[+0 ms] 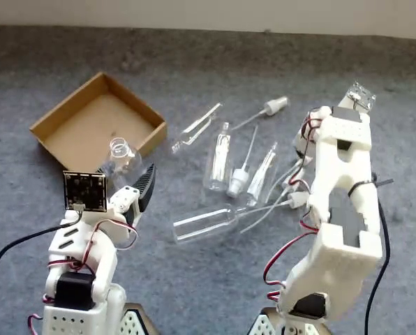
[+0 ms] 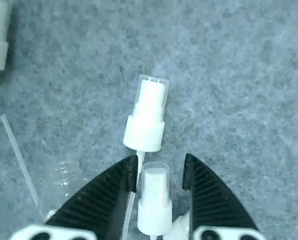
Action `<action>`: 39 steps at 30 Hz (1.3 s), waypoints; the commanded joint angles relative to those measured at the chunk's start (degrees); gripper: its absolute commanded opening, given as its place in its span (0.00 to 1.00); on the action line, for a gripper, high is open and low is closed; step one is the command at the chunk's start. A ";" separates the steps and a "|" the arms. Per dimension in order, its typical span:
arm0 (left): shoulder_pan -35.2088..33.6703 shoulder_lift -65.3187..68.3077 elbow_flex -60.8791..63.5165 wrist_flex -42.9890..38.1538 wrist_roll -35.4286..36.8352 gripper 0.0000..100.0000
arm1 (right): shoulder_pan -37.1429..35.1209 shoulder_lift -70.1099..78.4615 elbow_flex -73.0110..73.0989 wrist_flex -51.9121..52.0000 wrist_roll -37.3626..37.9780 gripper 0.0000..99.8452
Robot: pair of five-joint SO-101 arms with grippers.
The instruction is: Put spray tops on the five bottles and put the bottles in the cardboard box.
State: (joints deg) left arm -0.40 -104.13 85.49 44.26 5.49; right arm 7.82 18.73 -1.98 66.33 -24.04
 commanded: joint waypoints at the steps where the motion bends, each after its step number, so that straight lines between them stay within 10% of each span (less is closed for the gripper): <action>1: -0.57 -0.75 -0.22 -1.58 0.62 0.19 | -0.66 0.84 -7.43 2.77 -0.70 0.15; 19: -0.48 -0.75 -0.04 -1.58 0.62 0.19 | -2.42 14.37 -22.11 4.53 -0.70 0.23; 39: 3.12 -0.75 1.54 -2.29 0.53 0.19 | -0.48 24.31 -31.25 5.32 -0.26 0.02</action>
State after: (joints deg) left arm 1.19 -104.13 87.60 44.09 5.49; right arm 7.03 43.34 -29.58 71.34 -24.04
